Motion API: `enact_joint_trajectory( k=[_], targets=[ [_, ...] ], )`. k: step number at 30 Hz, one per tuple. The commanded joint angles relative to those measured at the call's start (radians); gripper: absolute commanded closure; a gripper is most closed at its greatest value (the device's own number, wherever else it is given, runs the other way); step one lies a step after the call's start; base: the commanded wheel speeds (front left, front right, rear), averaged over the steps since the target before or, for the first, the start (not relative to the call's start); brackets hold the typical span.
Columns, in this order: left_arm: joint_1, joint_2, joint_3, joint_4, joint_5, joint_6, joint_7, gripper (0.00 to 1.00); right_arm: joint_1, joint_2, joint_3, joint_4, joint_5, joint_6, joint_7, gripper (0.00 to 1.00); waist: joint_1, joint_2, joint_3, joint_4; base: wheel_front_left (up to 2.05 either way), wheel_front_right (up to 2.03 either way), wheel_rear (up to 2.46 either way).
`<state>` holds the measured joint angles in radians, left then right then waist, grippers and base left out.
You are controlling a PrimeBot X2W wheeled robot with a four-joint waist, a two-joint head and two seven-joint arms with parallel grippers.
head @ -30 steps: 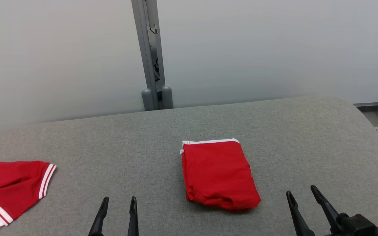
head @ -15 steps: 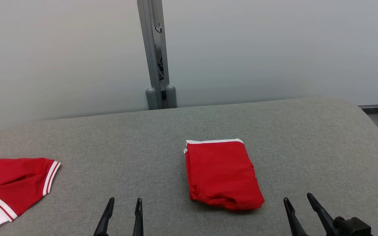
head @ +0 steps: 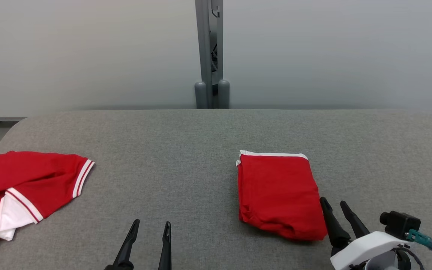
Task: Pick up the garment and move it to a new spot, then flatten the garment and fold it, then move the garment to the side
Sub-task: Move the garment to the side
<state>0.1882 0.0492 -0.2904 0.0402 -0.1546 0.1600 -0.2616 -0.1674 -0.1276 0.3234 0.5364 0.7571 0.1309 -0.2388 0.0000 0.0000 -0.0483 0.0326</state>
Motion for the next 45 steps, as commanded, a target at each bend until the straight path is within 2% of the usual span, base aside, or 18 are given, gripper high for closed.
enact_joint_trajectory(
  k=[1, 8, 15, 25, 26, 27, 28, 37, 41, 45],
  targets=[
    [-0.023, 0.003, -0.001, 0.0, 0.01, -0.002, -0.004, 0.0, -0.026, -0.019, 0.008, 0.025, 0.04, 0.0, 0.008, 0.0, 0.0, 0.0, 0.021, 0.029, 0.0, 0.0, 0.0],
    [-0.044, 0.003, -0.01, 0.012, 0.026, -0.015, -0.004, 0.0, -0.132, -0.073, 0.063, 0.137, 0.239, 0.0, 0.065, 0.0, 0.0, 0.0, 0.059, 0.089, 0.0, 0.0, 0.0],
    [-0.072, 0.003, -0.022, 0.011, 0.03, -0.035, -0.004, 0.0, -0.207, -0.124, 0.127, 0.193, 0.306, 0.0, 0.08, 0.0, 0.0, 0.0, 0.109, 0.113, 0.0, 0.0, 0.0],
    [-0.125, 0.003, -0.056, 0.024, 0.027, -0.042, -0.004, 0.0, -0.29, -0.144, 0.21, 0.24, 0.425, 0.0, 0.108, 0.0, 0.0, 0.0, 0.165, 0.128, 0.0, 0.0, 0.0],
    [-0.129, 0.003, -0.059, 0.026, 0.025, -0.041, -0.004, 0.0, -0.294, -0.147, 0.22, 0.238, 0.432, 0.0, 0.105, 0.51, 0.0, 0.0, 0.167, 0.128, 0.0, 0.0, 0.0],
    [-0.133, 0.003, -0.061, 0.027, 0.023, -0.039, -0.004, 0.0, -0.297, -0.15, 0.231, 0.233, 0.439, 0.0, 0.101, 0.88, 0.0, 0.0, 0.168, 0.127, 0.0, 0.0, 0.0],
    [-0.137, 0.003, -0.061, 0.028, 0.021, -0.036, -0.004, 0.0, -0.3, -0.153, 0.243, 0.23, 0.443, 0.0, 0.095, 1.0, 0.0, 0.0, 0.168, 0.126, 0.0, 0.0, 0.0],
    [-0.138, 0.003, -0.055, 0.026, 0.029, -0.031, -0.004, 0.0, -0.323, -0.181, 0.348, 0.211, 0.422, 0.0, 0.001, 1.0, 0.0, 0.0, 0.165, 0.089, 0.0, 0.0, 0.0],
    [-0.142, 0.003, -0.052, 0.014, 0.026, -0.039, -0.004, 0.0, -0.344, -0.19, 0.38, 0.218, 0.376, 0.0, -0.025, 1.0, 0.0, 0.0, 0.17, 0.042, 0.0, 0.0, 0.0],
    [-0.142, 0.003, -0.041, 0.006, 0.032, -0.043, -0.004, 0.0, -0.365, -0.19, 0.369, 0.217, 0.313, 0.0, -0.029, 1.0, 0.0, 0.0, 0.173, -0.03, 0.0, 0.0, 0.0]
  ],
)
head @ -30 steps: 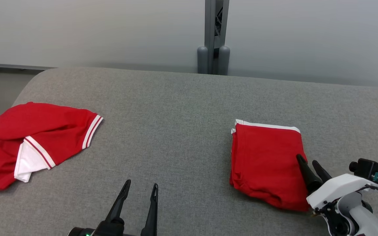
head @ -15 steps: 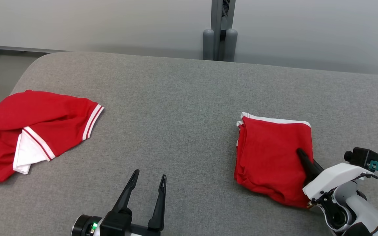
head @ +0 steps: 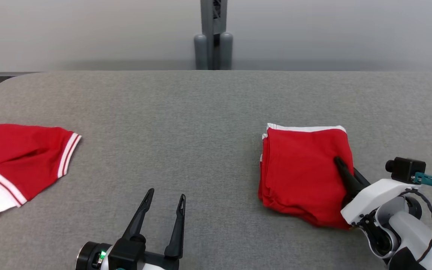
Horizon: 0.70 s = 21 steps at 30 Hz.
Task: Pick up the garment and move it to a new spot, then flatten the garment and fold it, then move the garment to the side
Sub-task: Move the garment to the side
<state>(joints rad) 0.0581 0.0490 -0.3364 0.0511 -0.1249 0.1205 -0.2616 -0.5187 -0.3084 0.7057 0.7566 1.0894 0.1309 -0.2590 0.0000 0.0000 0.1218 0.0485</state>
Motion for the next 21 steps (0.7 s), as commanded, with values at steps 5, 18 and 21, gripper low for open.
enact_joint_trajectory(
  k=[5, 18, 21],
  targets=[
    [-0.018, 0.004, 0.01, -0.012, 0.014, -0.011, -0.004, 0.0, 0.016, 0.01, -0.081, -0.029, -0.106, 0.0, -0.009, 1.0, 0.0, 0.0, 0.005, -0.14, 0.0, 0.0, 0.0],
    [-0.044, 0.013, 0.005, -0.021, 0.04, -0.032, -0.004, 0.0, 0.044, 0.036, -0.175, -0.092, -0.262, 0.0, -0.009, 1.0, 0.0, 0.0, 0.031, -0.297, 0.0, 0.0, 0.0],
    [-0.069, 0.018, -0.002, -0.028, 0.053, -0.039, -0.004, 0.0, 0.012, 0.022, -0.191, -0.108, -0.324, 0.0, -0.009, 1.0, 0.0, 0.0, 0.062, -0.303, 0.0, 0.0, 0.0]
  ],
)
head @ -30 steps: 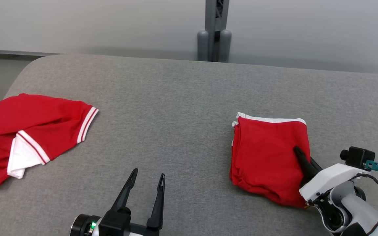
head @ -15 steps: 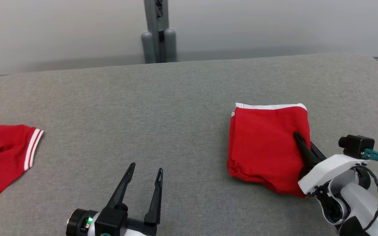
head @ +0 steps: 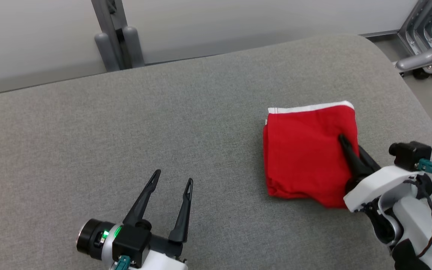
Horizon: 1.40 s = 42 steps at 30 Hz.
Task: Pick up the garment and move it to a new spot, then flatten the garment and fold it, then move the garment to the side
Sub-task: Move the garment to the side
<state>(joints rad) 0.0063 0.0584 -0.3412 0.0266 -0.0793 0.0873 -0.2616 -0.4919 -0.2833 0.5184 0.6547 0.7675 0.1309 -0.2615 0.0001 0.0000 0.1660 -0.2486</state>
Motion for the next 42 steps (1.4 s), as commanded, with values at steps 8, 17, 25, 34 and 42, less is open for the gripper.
enact_joint_trajectory(
  k=[8, 17, 25, 34, 42],
  targets=[
    [-0.111, 0.014, -0.066, -0.051, 0.037, -0.063, 0.005, 0.0, -0.125, -0.07, -0.035, -0.038, -0.183, 0.0, -0.006, 1.0, -0.0001, 0.0, 0.118, 0.036, 0.0, 0.0, 0.0],
    [-0.231, 0.012, -0.122, -0.188, 0.062, -0.106, 0.07, 0.0, -0.292, -0.194, -0.059, -0.009, -0.287, 0.0, -0.006, 1.0, -0.0001, 0.0, 0.264, 0.07, 0.0, 0.0, 0.0],
    [-0.298, 0.021, -0.134, -0.281, 0.066, -0.127, 0.135, 0.0, -0.401, -0.267, -0.048, 0.078, -0.351, 0.0, -0.006, 1.0, -0.0001, 0.0, 0.348, 0.042, 0.0, 0.0, 0.0],
    [-0.321, 0.039, -0.135, -0.297, 0.066, -0.133, 0.153, 0.0, -0.477, -0.265, -0.071, 0.166, -0.517, -0.001, -0.006, 1.0, -0.0001, 0.0, 0.373, 0.027, 0.0, 0.0, 0.0],
    [-0.318, 0.039, -0.14, -0.297, 0.051, -0.126, 0.156, 0.0, -0.483, -0.229, -0.193, 0.237, -0.73, 0.0, -0.006, 0.0, -0.0001, 0.0, 0.366, 0.041, 0.0, 0.0, 0.0]
  ],
)
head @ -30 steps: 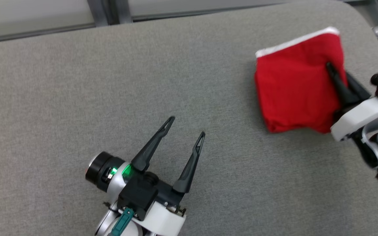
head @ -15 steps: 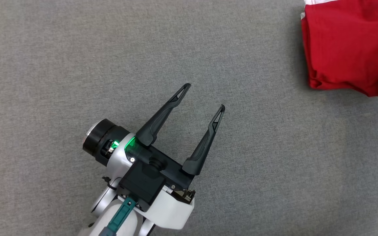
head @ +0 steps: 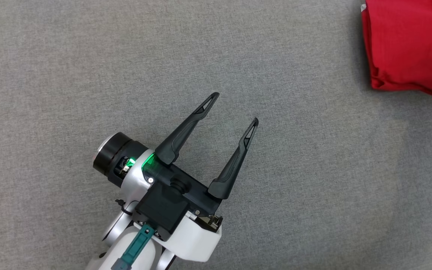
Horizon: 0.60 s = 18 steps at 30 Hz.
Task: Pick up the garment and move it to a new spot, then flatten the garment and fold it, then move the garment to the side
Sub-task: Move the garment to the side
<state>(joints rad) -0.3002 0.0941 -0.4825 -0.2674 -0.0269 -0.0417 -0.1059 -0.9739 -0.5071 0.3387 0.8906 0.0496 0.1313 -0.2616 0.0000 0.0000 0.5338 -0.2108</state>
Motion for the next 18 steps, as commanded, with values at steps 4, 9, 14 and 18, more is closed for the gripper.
enact_joint_trajectory(
  k=[4, 9, 14, 18],
  targets=[
    [-0.005, 0.004, 0.007, -0.003, -0.01, 0.012, -0.001, 0.0, 0.027, 0.015, -0.117, -0.028, -0.165, -0.001, -0.006, 0.0, 0.0, 0.0, -0.015, 0.016, 0.0, 0.0, 0.0],
    [0.016, 0.005, 0.014, 0.005, -0.019, 0.028, -0.011, 0.0, 0.087, 0.093, -0.274, -0.101, -0.323, -0.001, -0.006, 0.0, 0.0, 0.0, -0.051, 0.033, 0.0, 0.0, 0.0],
    [0.051, -0.003, 0.037, 0.034, -0.044, 0.063, -0.038, 0.0, 0.172, 0.206, -0.274, -0.208, -0.303, -0.001, -0.004, 0.0, 0.0, 0.0, -0.115, 0.06, 0.0, 0.0, 0.0],
    [0.08, -0.01, 0.073, 0.091, -0.078, 0.1, -0.074, 0.0, 0.265, 0.279, -0.216, -0.28, -0.161, -0.001, -0.004, 0.0, 0.0, 0.0, -0.183, 0.095, 0.0, 0.0, 0.0]
  ],
)
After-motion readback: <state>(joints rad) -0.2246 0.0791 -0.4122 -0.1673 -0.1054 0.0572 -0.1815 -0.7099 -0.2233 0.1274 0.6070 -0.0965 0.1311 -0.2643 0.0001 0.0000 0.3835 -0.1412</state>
